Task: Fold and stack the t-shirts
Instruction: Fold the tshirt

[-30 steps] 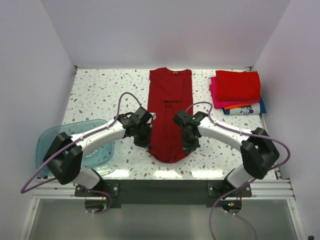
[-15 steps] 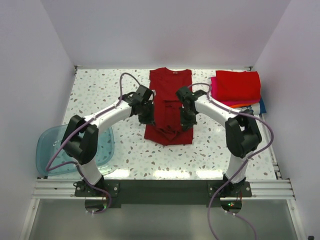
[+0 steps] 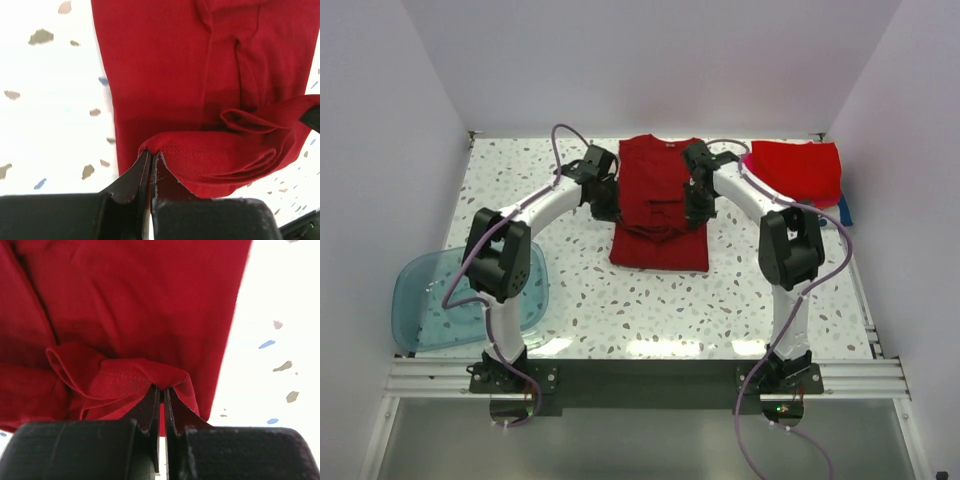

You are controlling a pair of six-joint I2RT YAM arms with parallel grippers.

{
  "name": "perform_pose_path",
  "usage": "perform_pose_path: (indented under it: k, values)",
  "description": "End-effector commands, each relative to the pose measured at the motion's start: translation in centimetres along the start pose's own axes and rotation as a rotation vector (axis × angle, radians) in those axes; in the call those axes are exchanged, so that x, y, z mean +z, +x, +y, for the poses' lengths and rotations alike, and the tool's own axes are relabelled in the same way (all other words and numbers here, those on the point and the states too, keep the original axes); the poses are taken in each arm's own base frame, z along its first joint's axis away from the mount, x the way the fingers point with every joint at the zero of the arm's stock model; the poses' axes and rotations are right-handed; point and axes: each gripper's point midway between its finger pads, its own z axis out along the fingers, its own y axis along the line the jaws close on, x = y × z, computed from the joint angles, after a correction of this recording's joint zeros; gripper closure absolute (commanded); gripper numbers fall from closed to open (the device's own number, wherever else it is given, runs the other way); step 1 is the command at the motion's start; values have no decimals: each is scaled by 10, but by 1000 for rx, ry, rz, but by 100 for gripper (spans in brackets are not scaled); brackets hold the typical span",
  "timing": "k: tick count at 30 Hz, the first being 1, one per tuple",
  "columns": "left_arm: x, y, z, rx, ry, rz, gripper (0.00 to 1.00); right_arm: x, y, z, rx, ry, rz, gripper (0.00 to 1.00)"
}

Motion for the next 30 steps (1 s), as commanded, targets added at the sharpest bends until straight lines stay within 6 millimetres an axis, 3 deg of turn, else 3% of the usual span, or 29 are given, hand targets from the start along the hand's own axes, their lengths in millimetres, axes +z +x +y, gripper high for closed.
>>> perform_pose_path:
  k: [1, 10, 19, 20, 23, 25, 26, 28, 29, 30]
  values:
    - [3, -28, -8, 34, 33, -44, 100, -9, -24, -5, -6, -22, -22, 100]
    - [12, -60, 0, 7, 44, -63, 100, -5, -59, -17, 14, -15, -39, 100]
    - [30, -70, 2, -4, 55, -30, 100, 13, -80, -31, 47, -18, -21, 100]
    - [30, -73, 4, -7, 44, -33, 100, 13, -84, -34, 54, -19, -23, 97]
    - [23, -86, 11, -19, -8, -60, 100, 2, -101, -36, 80, -39, -52, 69]
    - [10, -99, 18, -37, -60, -109, 81, -12, -110, -37, 91, -45, -90, 48]
    - [5, -103, 20, -42, -74, -130, 57, -25, -115, -39, 94, -41, -126, 44]
    - [-10, -111, 26, -45, -115, -191, 41, -34, -116, -40, 90, -39, -150, 36]
    - [-15, -111, 27, -46, -119, -207, 33, -48, -116, -40, 87, -50, -177, 34]
    - [-12, -102, 37, -50, -159, -203, 30, -52, -116, -39, 87, -56, -186, 34]
